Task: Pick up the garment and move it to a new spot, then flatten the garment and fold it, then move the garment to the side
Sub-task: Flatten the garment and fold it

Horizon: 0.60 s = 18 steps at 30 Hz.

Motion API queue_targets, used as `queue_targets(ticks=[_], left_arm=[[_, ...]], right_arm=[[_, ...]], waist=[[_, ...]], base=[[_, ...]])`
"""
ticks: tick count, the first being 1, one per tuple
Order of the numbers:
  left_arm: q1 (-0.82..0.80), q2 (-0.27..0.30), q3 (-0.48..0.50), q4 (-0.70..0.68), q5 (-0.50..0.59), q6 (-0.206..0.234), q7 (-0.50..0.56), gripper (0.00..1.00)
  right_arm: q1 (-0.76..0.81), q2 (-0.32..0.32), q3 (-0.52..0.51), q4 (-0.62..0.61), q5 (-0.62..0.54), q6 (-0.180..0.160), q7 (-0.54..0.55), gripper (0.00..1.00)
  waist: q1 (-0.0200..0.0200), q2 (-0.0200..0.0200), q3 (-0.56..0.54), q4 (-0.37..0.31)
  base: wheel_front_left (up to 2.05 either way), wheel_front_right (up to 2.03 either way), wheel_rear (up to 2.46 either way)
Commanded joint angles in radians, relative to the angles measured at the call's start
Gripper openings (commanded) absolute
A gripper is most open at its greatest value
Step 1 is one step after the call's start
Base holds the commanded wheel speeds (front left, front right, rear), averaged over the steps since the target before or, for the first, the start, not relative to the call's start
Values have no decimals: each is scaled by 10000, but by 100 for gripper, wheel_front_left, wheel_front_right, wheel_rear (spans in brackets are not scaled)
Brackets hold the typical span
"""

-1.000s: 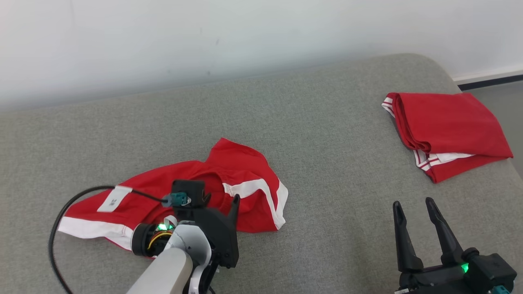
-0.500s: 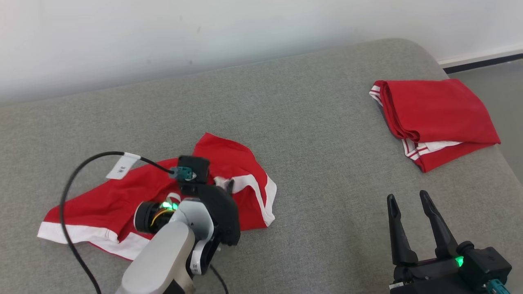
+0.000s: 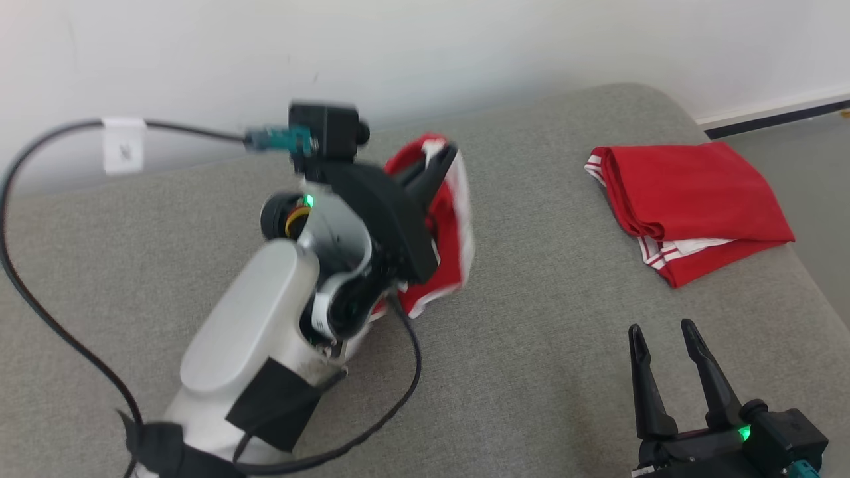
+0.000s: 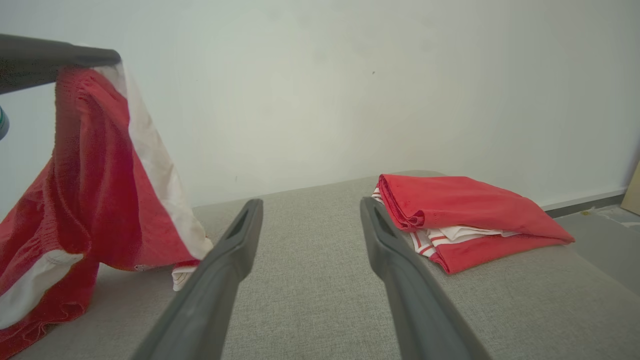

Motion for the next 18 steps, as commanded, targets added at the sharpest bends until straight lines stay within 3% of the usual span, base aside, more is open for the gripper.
queue_targets(ticks=[1,8,15,18], left_arm=[[-337,-62,21,-292,-278,-11,228,0],[-947,-92,84,-1312,-1299,235,974,0],[1243,429,-25,-1971,-1692,685,994,0],[2631,692,-97,-1931,-1922,429,722,0]], right_arm=[[134,29,15,48,19,-27,-4,100],[335,19,-38,89,53,-27,-4,100],[502,17,-118,15,70,-27,-4,100],[556,-2,-220,-48,60,-27,-4,100]], waist=[[0,0,-153,-124],[0,0,-486,-310],[0,0,-552,-233],[0,0,-454,-26]], base=[[0,0,0],[0,0,0],[0,0,0],[0,0,0]])
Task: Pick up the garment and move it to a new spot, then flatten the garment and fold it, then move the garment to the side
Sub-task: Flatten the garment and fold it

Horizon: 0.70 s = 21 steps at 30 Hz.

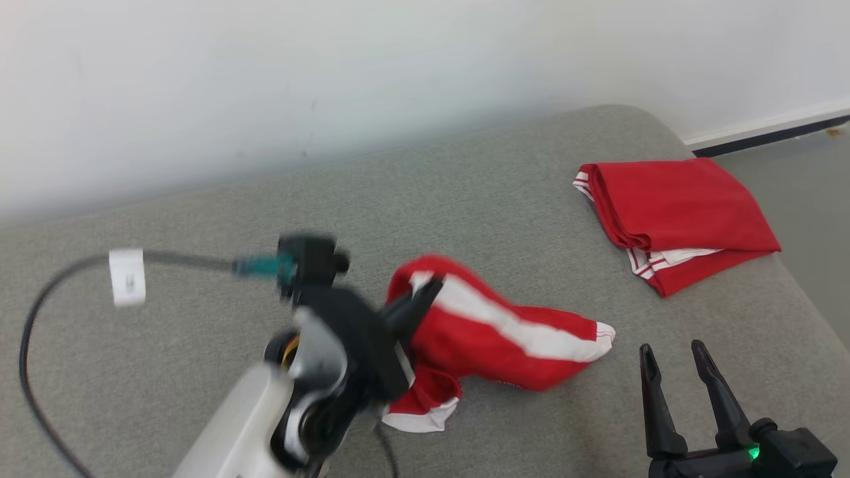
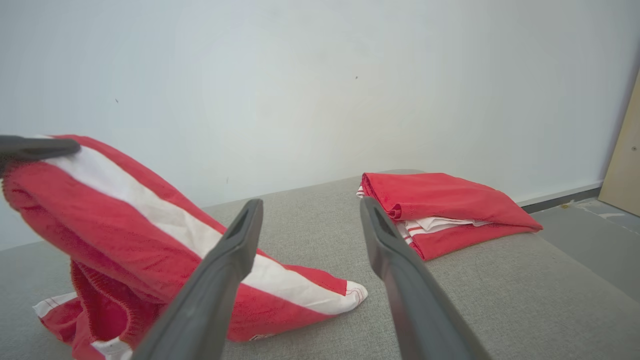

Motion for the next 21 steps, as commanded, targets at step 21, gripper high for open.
queue_targets(ticks=[21], left_arm=[[3106,2616,291,314,747,-1556,-3360,0]], right_arm=[[75,-574,527,906,345,-27,-1,100]], waist=[[1,0,429,1415]], base=[[0,0,0]])
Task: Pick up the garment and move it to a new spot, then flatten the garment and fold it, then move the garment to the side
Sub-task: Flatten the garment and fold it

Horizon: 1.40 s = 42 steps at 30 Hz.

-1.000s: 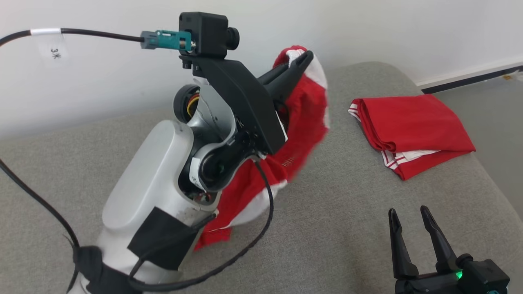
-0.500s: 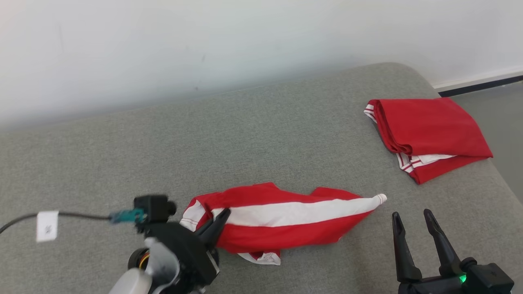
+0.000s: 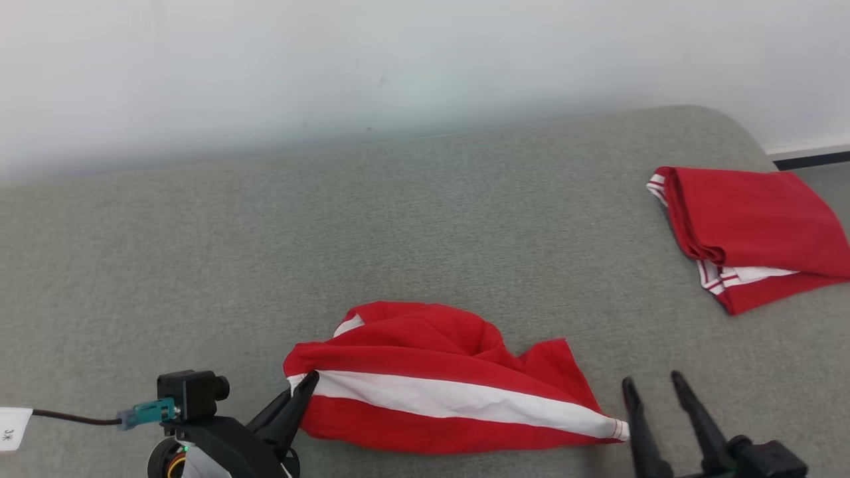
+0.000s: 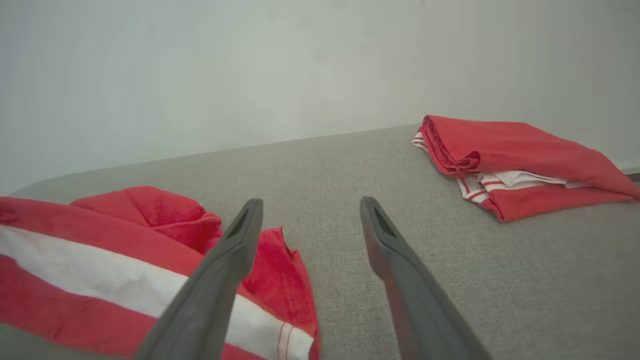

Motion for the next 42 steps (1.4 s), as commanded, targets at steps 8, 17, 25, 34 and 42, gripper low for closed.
queue_targets(ticks=[8,17,25,34,42], left_arm=[[-302,255,-297,208,506,-58,-1021,100],[393,699,-350,-1097,1299,78,-2854,100],[1379,525,-121,-2410,2281,956,-3639,100],[1858,266,-34,-2735,2654,1138,-3770,100],[1977,404,39,-2457,2641,1214,-3727,100]], right_arm=[[141,-703,1110,618,1213,-28,-3,100],[719,-1342,2232,233,1983,-28,-3,100],[1041,-1451,1790,191,2046,-28,-3,100],[936,-1615,2058,650,2293,-28,-3,100],[940,-1797,2222,491,2240,-28,-3,0]], waist=[[0,0,251,461],[0,0,396,485],[0,0,649,623],[0,0,721,758],[0,0,693,731]], base=[[0,0,0],[0,0,0],[0,0,0],[0,0,0],[0,0,0]])
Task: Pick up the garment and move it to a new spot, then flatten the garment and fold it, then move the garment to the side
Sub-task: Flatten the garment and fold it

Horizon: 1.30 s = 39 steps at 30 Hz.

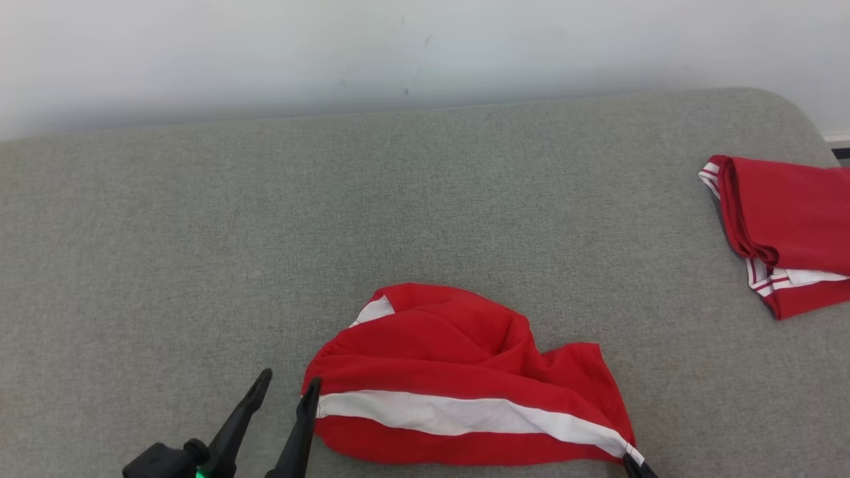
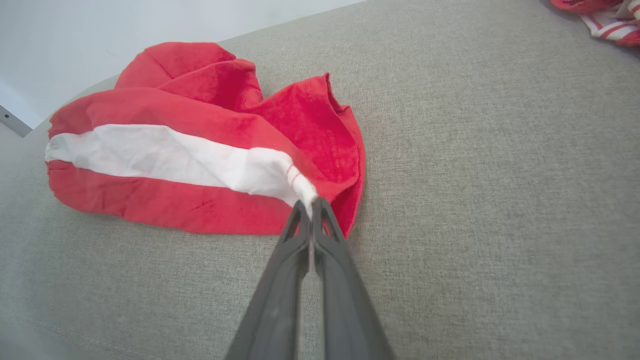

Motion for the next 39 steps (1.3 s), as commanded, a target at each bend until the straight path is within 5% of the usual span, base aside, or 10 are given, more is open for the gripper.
queue_targets(ticks=[1,15,27,28,29,30,32,39], left_arm=[[158,89,35,124,-80,19,-14,100],[-716,764,-372,1346,-1607,-800,2681,100],[-1698,341,-866,2641,-2078,-981,3801,100],[-1722,298,-918,2692,-2097,-1011,3826,95],[-1760,271,-976,2708,-2082,-1052,3789,75],[-1770,254,-987,2734,-2080,-1059,3688,42],[-1710,292,-1098,2744,-2083,-1073,3744,0],[-1404,589,-1092,2098,-2400,-1165,3777,0]], right_arm=[[-9,-99,37,-79,-26,-28,-3,0],[-154,-465,-45,72,-366,-28,-3,0],[-263,-665,155,96,-263,-28,-3,0],[-265,-672,163,98,-251,-28,-3,0],[-265,-684,172,98,-241,-28,-3,0],[-266,-689,188,99,-239,-28,-3,0],[-272,-698,204,100,-233,-28,-3,0],[-254,-720,-13,-45,-353,-28,-3,0]], waist=[[0,-1,-28,-6],[0,-1,-125,-9],[0,-1,-199,-167],[0,-1,-206,-183],[0,-1,-215,-196],[0,-1,-226,-212],[0,-1,-241,-232],[0,-1,-314,-167]], base=[[0,0,0],[0,0,0],[0,0,0],[0,0,0],[0,0,0],[0,0,0],[0,0,0],[0,0,0]])
